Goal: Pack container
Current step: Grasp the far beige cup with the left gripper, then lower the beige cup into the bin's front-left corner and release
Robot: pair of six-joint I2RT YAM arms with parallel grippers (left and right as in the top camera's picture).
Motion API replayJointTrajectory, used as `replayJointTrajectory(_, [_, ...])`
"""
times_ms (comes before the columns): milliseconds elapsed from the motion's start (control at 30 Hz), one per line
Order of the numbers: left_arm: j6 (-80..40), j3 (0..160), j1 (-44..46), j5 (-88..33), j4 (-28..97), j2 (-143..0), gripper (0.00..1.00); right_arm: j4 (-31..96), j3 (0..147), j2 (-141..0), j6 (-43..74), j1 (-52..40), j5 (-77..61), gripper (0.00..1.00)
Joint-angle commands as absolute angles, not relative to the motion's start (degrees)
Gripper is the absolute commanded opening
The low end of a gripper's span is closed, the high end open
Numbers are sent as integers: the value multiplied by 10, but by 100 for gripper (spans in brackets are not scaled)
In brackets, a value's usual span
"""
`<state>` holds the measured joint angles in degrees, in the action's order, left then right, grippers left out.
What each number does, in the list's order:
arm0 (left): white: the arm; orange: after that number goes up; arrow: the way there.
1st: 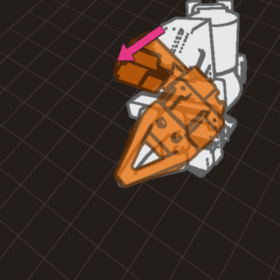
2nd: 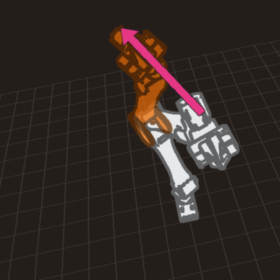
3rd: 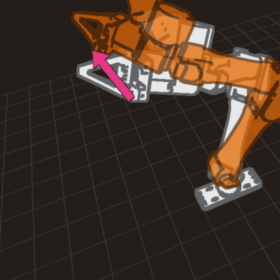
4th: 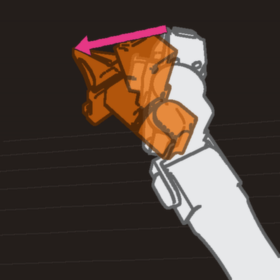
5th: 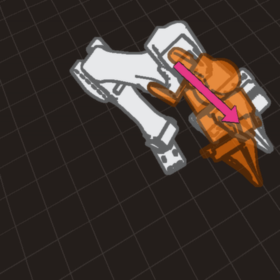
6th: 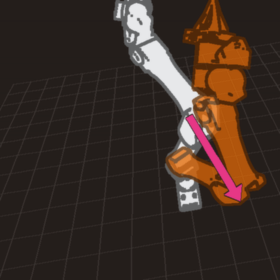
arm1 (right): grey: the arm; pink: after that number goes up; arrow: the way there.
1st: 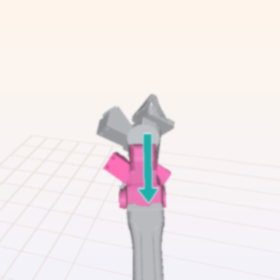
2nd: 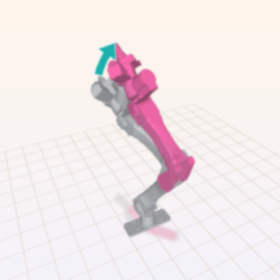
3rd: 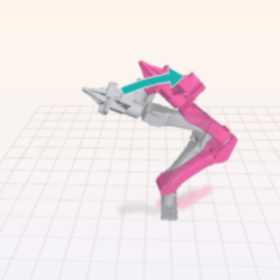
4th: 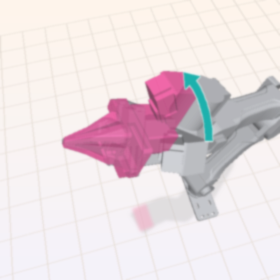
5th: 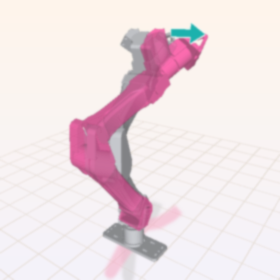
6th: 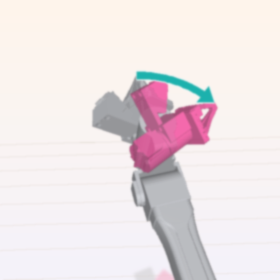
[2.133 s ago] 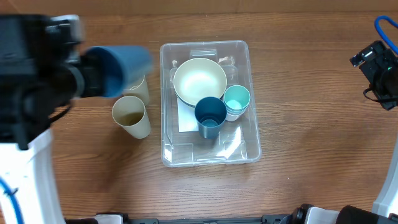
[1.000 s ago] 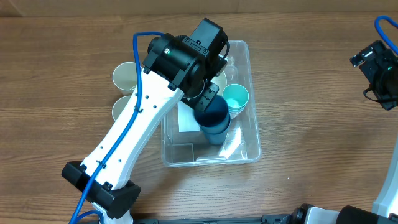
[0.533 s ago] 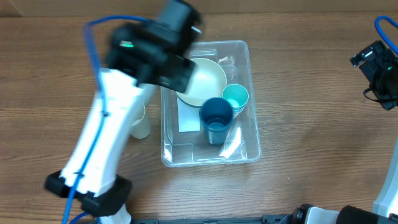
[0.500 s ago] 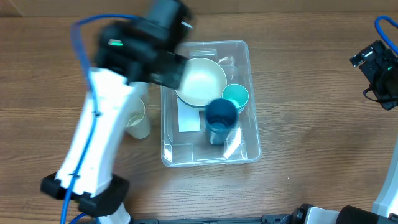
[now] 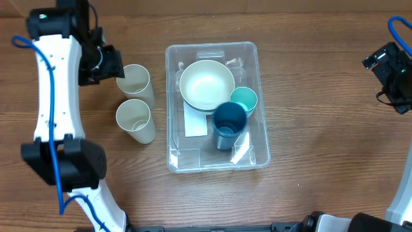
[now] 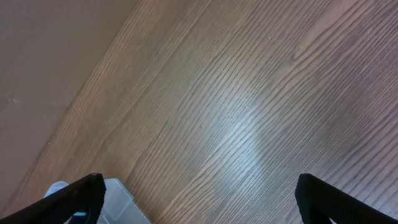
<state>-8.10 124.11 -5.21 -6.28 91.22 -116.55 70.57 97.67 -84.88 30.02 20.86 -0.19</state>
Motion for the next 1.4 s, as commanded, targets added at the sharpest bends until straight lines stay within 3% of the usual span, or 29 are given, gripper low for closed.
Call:
replayJointTrajectory(0, [-56,1232,-49,-79,910,-1214,67,704,979,-844,305,206,-3,100])
replayJointTrajectory(133, [-53,1231,-49,-75,891,-1258,61,704,979,-844,305,206,-3,100])
replayJointTrajectory(233, [-53,1232,-49,-75,867,-1280,48,704,979,-844,305,206,-3,100])
replayJointTrajectory(300, [-53,1232,-49,-75,860,-1282,29,704,979,-844,305,206,-3,100])
replayJointTrajectory(333, [-54,1233,-49,-75,850,-1281,8,704,979,-844,305,206,-3,100])
replayJointTrajectory(367, [-59,1238,-50,-72,849,-1280,4,704,979,-844,305,206,-3,100])
replayJointTrajectory(733, [-79,1526,-67,-98,968,-1159,4,704,979,-844,305,206,-3,100])
replayJointTrajectory(933, [-80,1520,80,-91,968,-1034,4,704,979,-844,305,206,-3,100])
replayJointTrajectory(1133, [-121,1445,245,37,968,-968,4,704,979,-844,305,206,-3,100])
replayJointTrajectory(1367, [-156,1273,258,19,968,-940,4,704,979,-844,305,206,-3,100])
